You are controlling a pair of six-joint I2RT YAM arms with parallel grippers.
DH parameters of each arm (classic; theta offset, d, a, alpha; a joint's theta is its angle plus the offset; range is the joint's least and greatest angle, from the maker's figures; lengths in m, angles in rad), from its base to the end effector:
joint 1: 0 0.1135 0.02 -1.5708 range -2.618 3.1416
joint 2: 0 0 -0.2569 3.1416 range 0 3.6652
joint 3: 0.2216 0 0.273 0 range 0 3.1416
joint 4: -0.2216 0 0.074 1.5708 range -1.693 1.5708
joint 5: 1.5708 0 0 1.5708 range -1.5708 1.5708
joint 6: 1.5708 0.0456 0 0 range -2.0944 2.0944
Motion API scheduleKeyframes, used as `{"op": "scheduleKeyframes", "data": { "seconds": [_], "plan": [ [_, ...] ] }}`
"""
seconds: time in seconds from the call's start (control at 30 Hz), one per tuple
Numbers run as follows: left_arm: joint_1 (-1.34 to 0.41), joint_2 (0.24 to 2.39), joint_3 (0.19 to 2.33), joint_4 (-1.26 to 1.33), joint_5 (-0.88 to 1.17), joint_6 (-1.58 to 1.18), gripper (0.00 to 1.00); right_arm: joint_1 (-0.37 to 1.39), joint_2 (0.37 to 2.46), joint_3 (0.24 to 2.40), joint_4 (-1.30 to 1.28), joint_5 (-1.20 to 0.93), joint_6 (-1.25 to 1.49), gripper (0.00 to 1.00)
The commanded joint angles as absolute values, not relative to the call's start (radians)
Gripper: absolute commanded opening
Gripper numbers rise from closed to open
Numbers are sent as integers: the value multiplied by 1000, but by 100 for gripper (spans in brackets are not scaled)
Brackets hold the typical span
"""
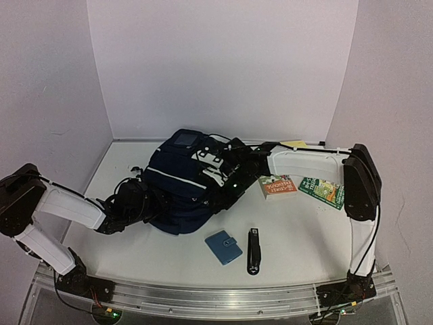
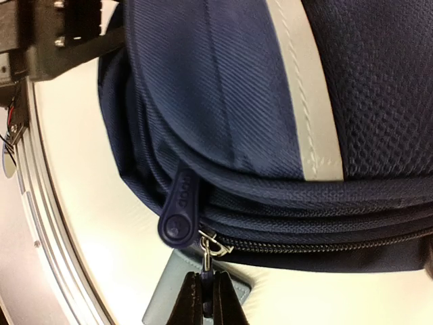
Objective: Pack the student bag
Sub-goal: Unzip the student bag at the center of the board.
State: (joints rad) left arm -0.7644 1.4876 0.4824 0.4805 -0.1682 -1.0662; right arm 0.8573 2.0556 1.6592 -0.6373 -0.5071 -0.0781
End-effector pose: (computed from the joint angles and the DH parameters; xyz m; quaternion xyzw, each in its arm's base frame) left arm 0.2182 -0.1987 0.1172 -0.1712 0.8471 -0.3502 0.3611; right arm 0.2888 0.3674 0.1955 -0.4802 0.8031 0.3213 0.1457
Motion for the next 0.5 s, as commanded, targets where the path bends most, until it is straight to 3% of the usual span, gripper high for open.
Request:
{"op": "scheduleKeyframes", "data": {
  "seconds": [0.0, 0.2, 0.47],
  "plan": [
    [-773, 1450, 479, 488, -188, -1072, 31, 876, 1964, 1668, -627, -544, -130, 0],
    [-774, 1408, 447, 531, -229, -1114, 1, 823, 2078, 1838, -630, -571, -68, 0],
    [-786, 1435, 473, 571, -395, -1210, 0, 927, 2064, 1796, -634, -632, -31, 0]
  ]
}}
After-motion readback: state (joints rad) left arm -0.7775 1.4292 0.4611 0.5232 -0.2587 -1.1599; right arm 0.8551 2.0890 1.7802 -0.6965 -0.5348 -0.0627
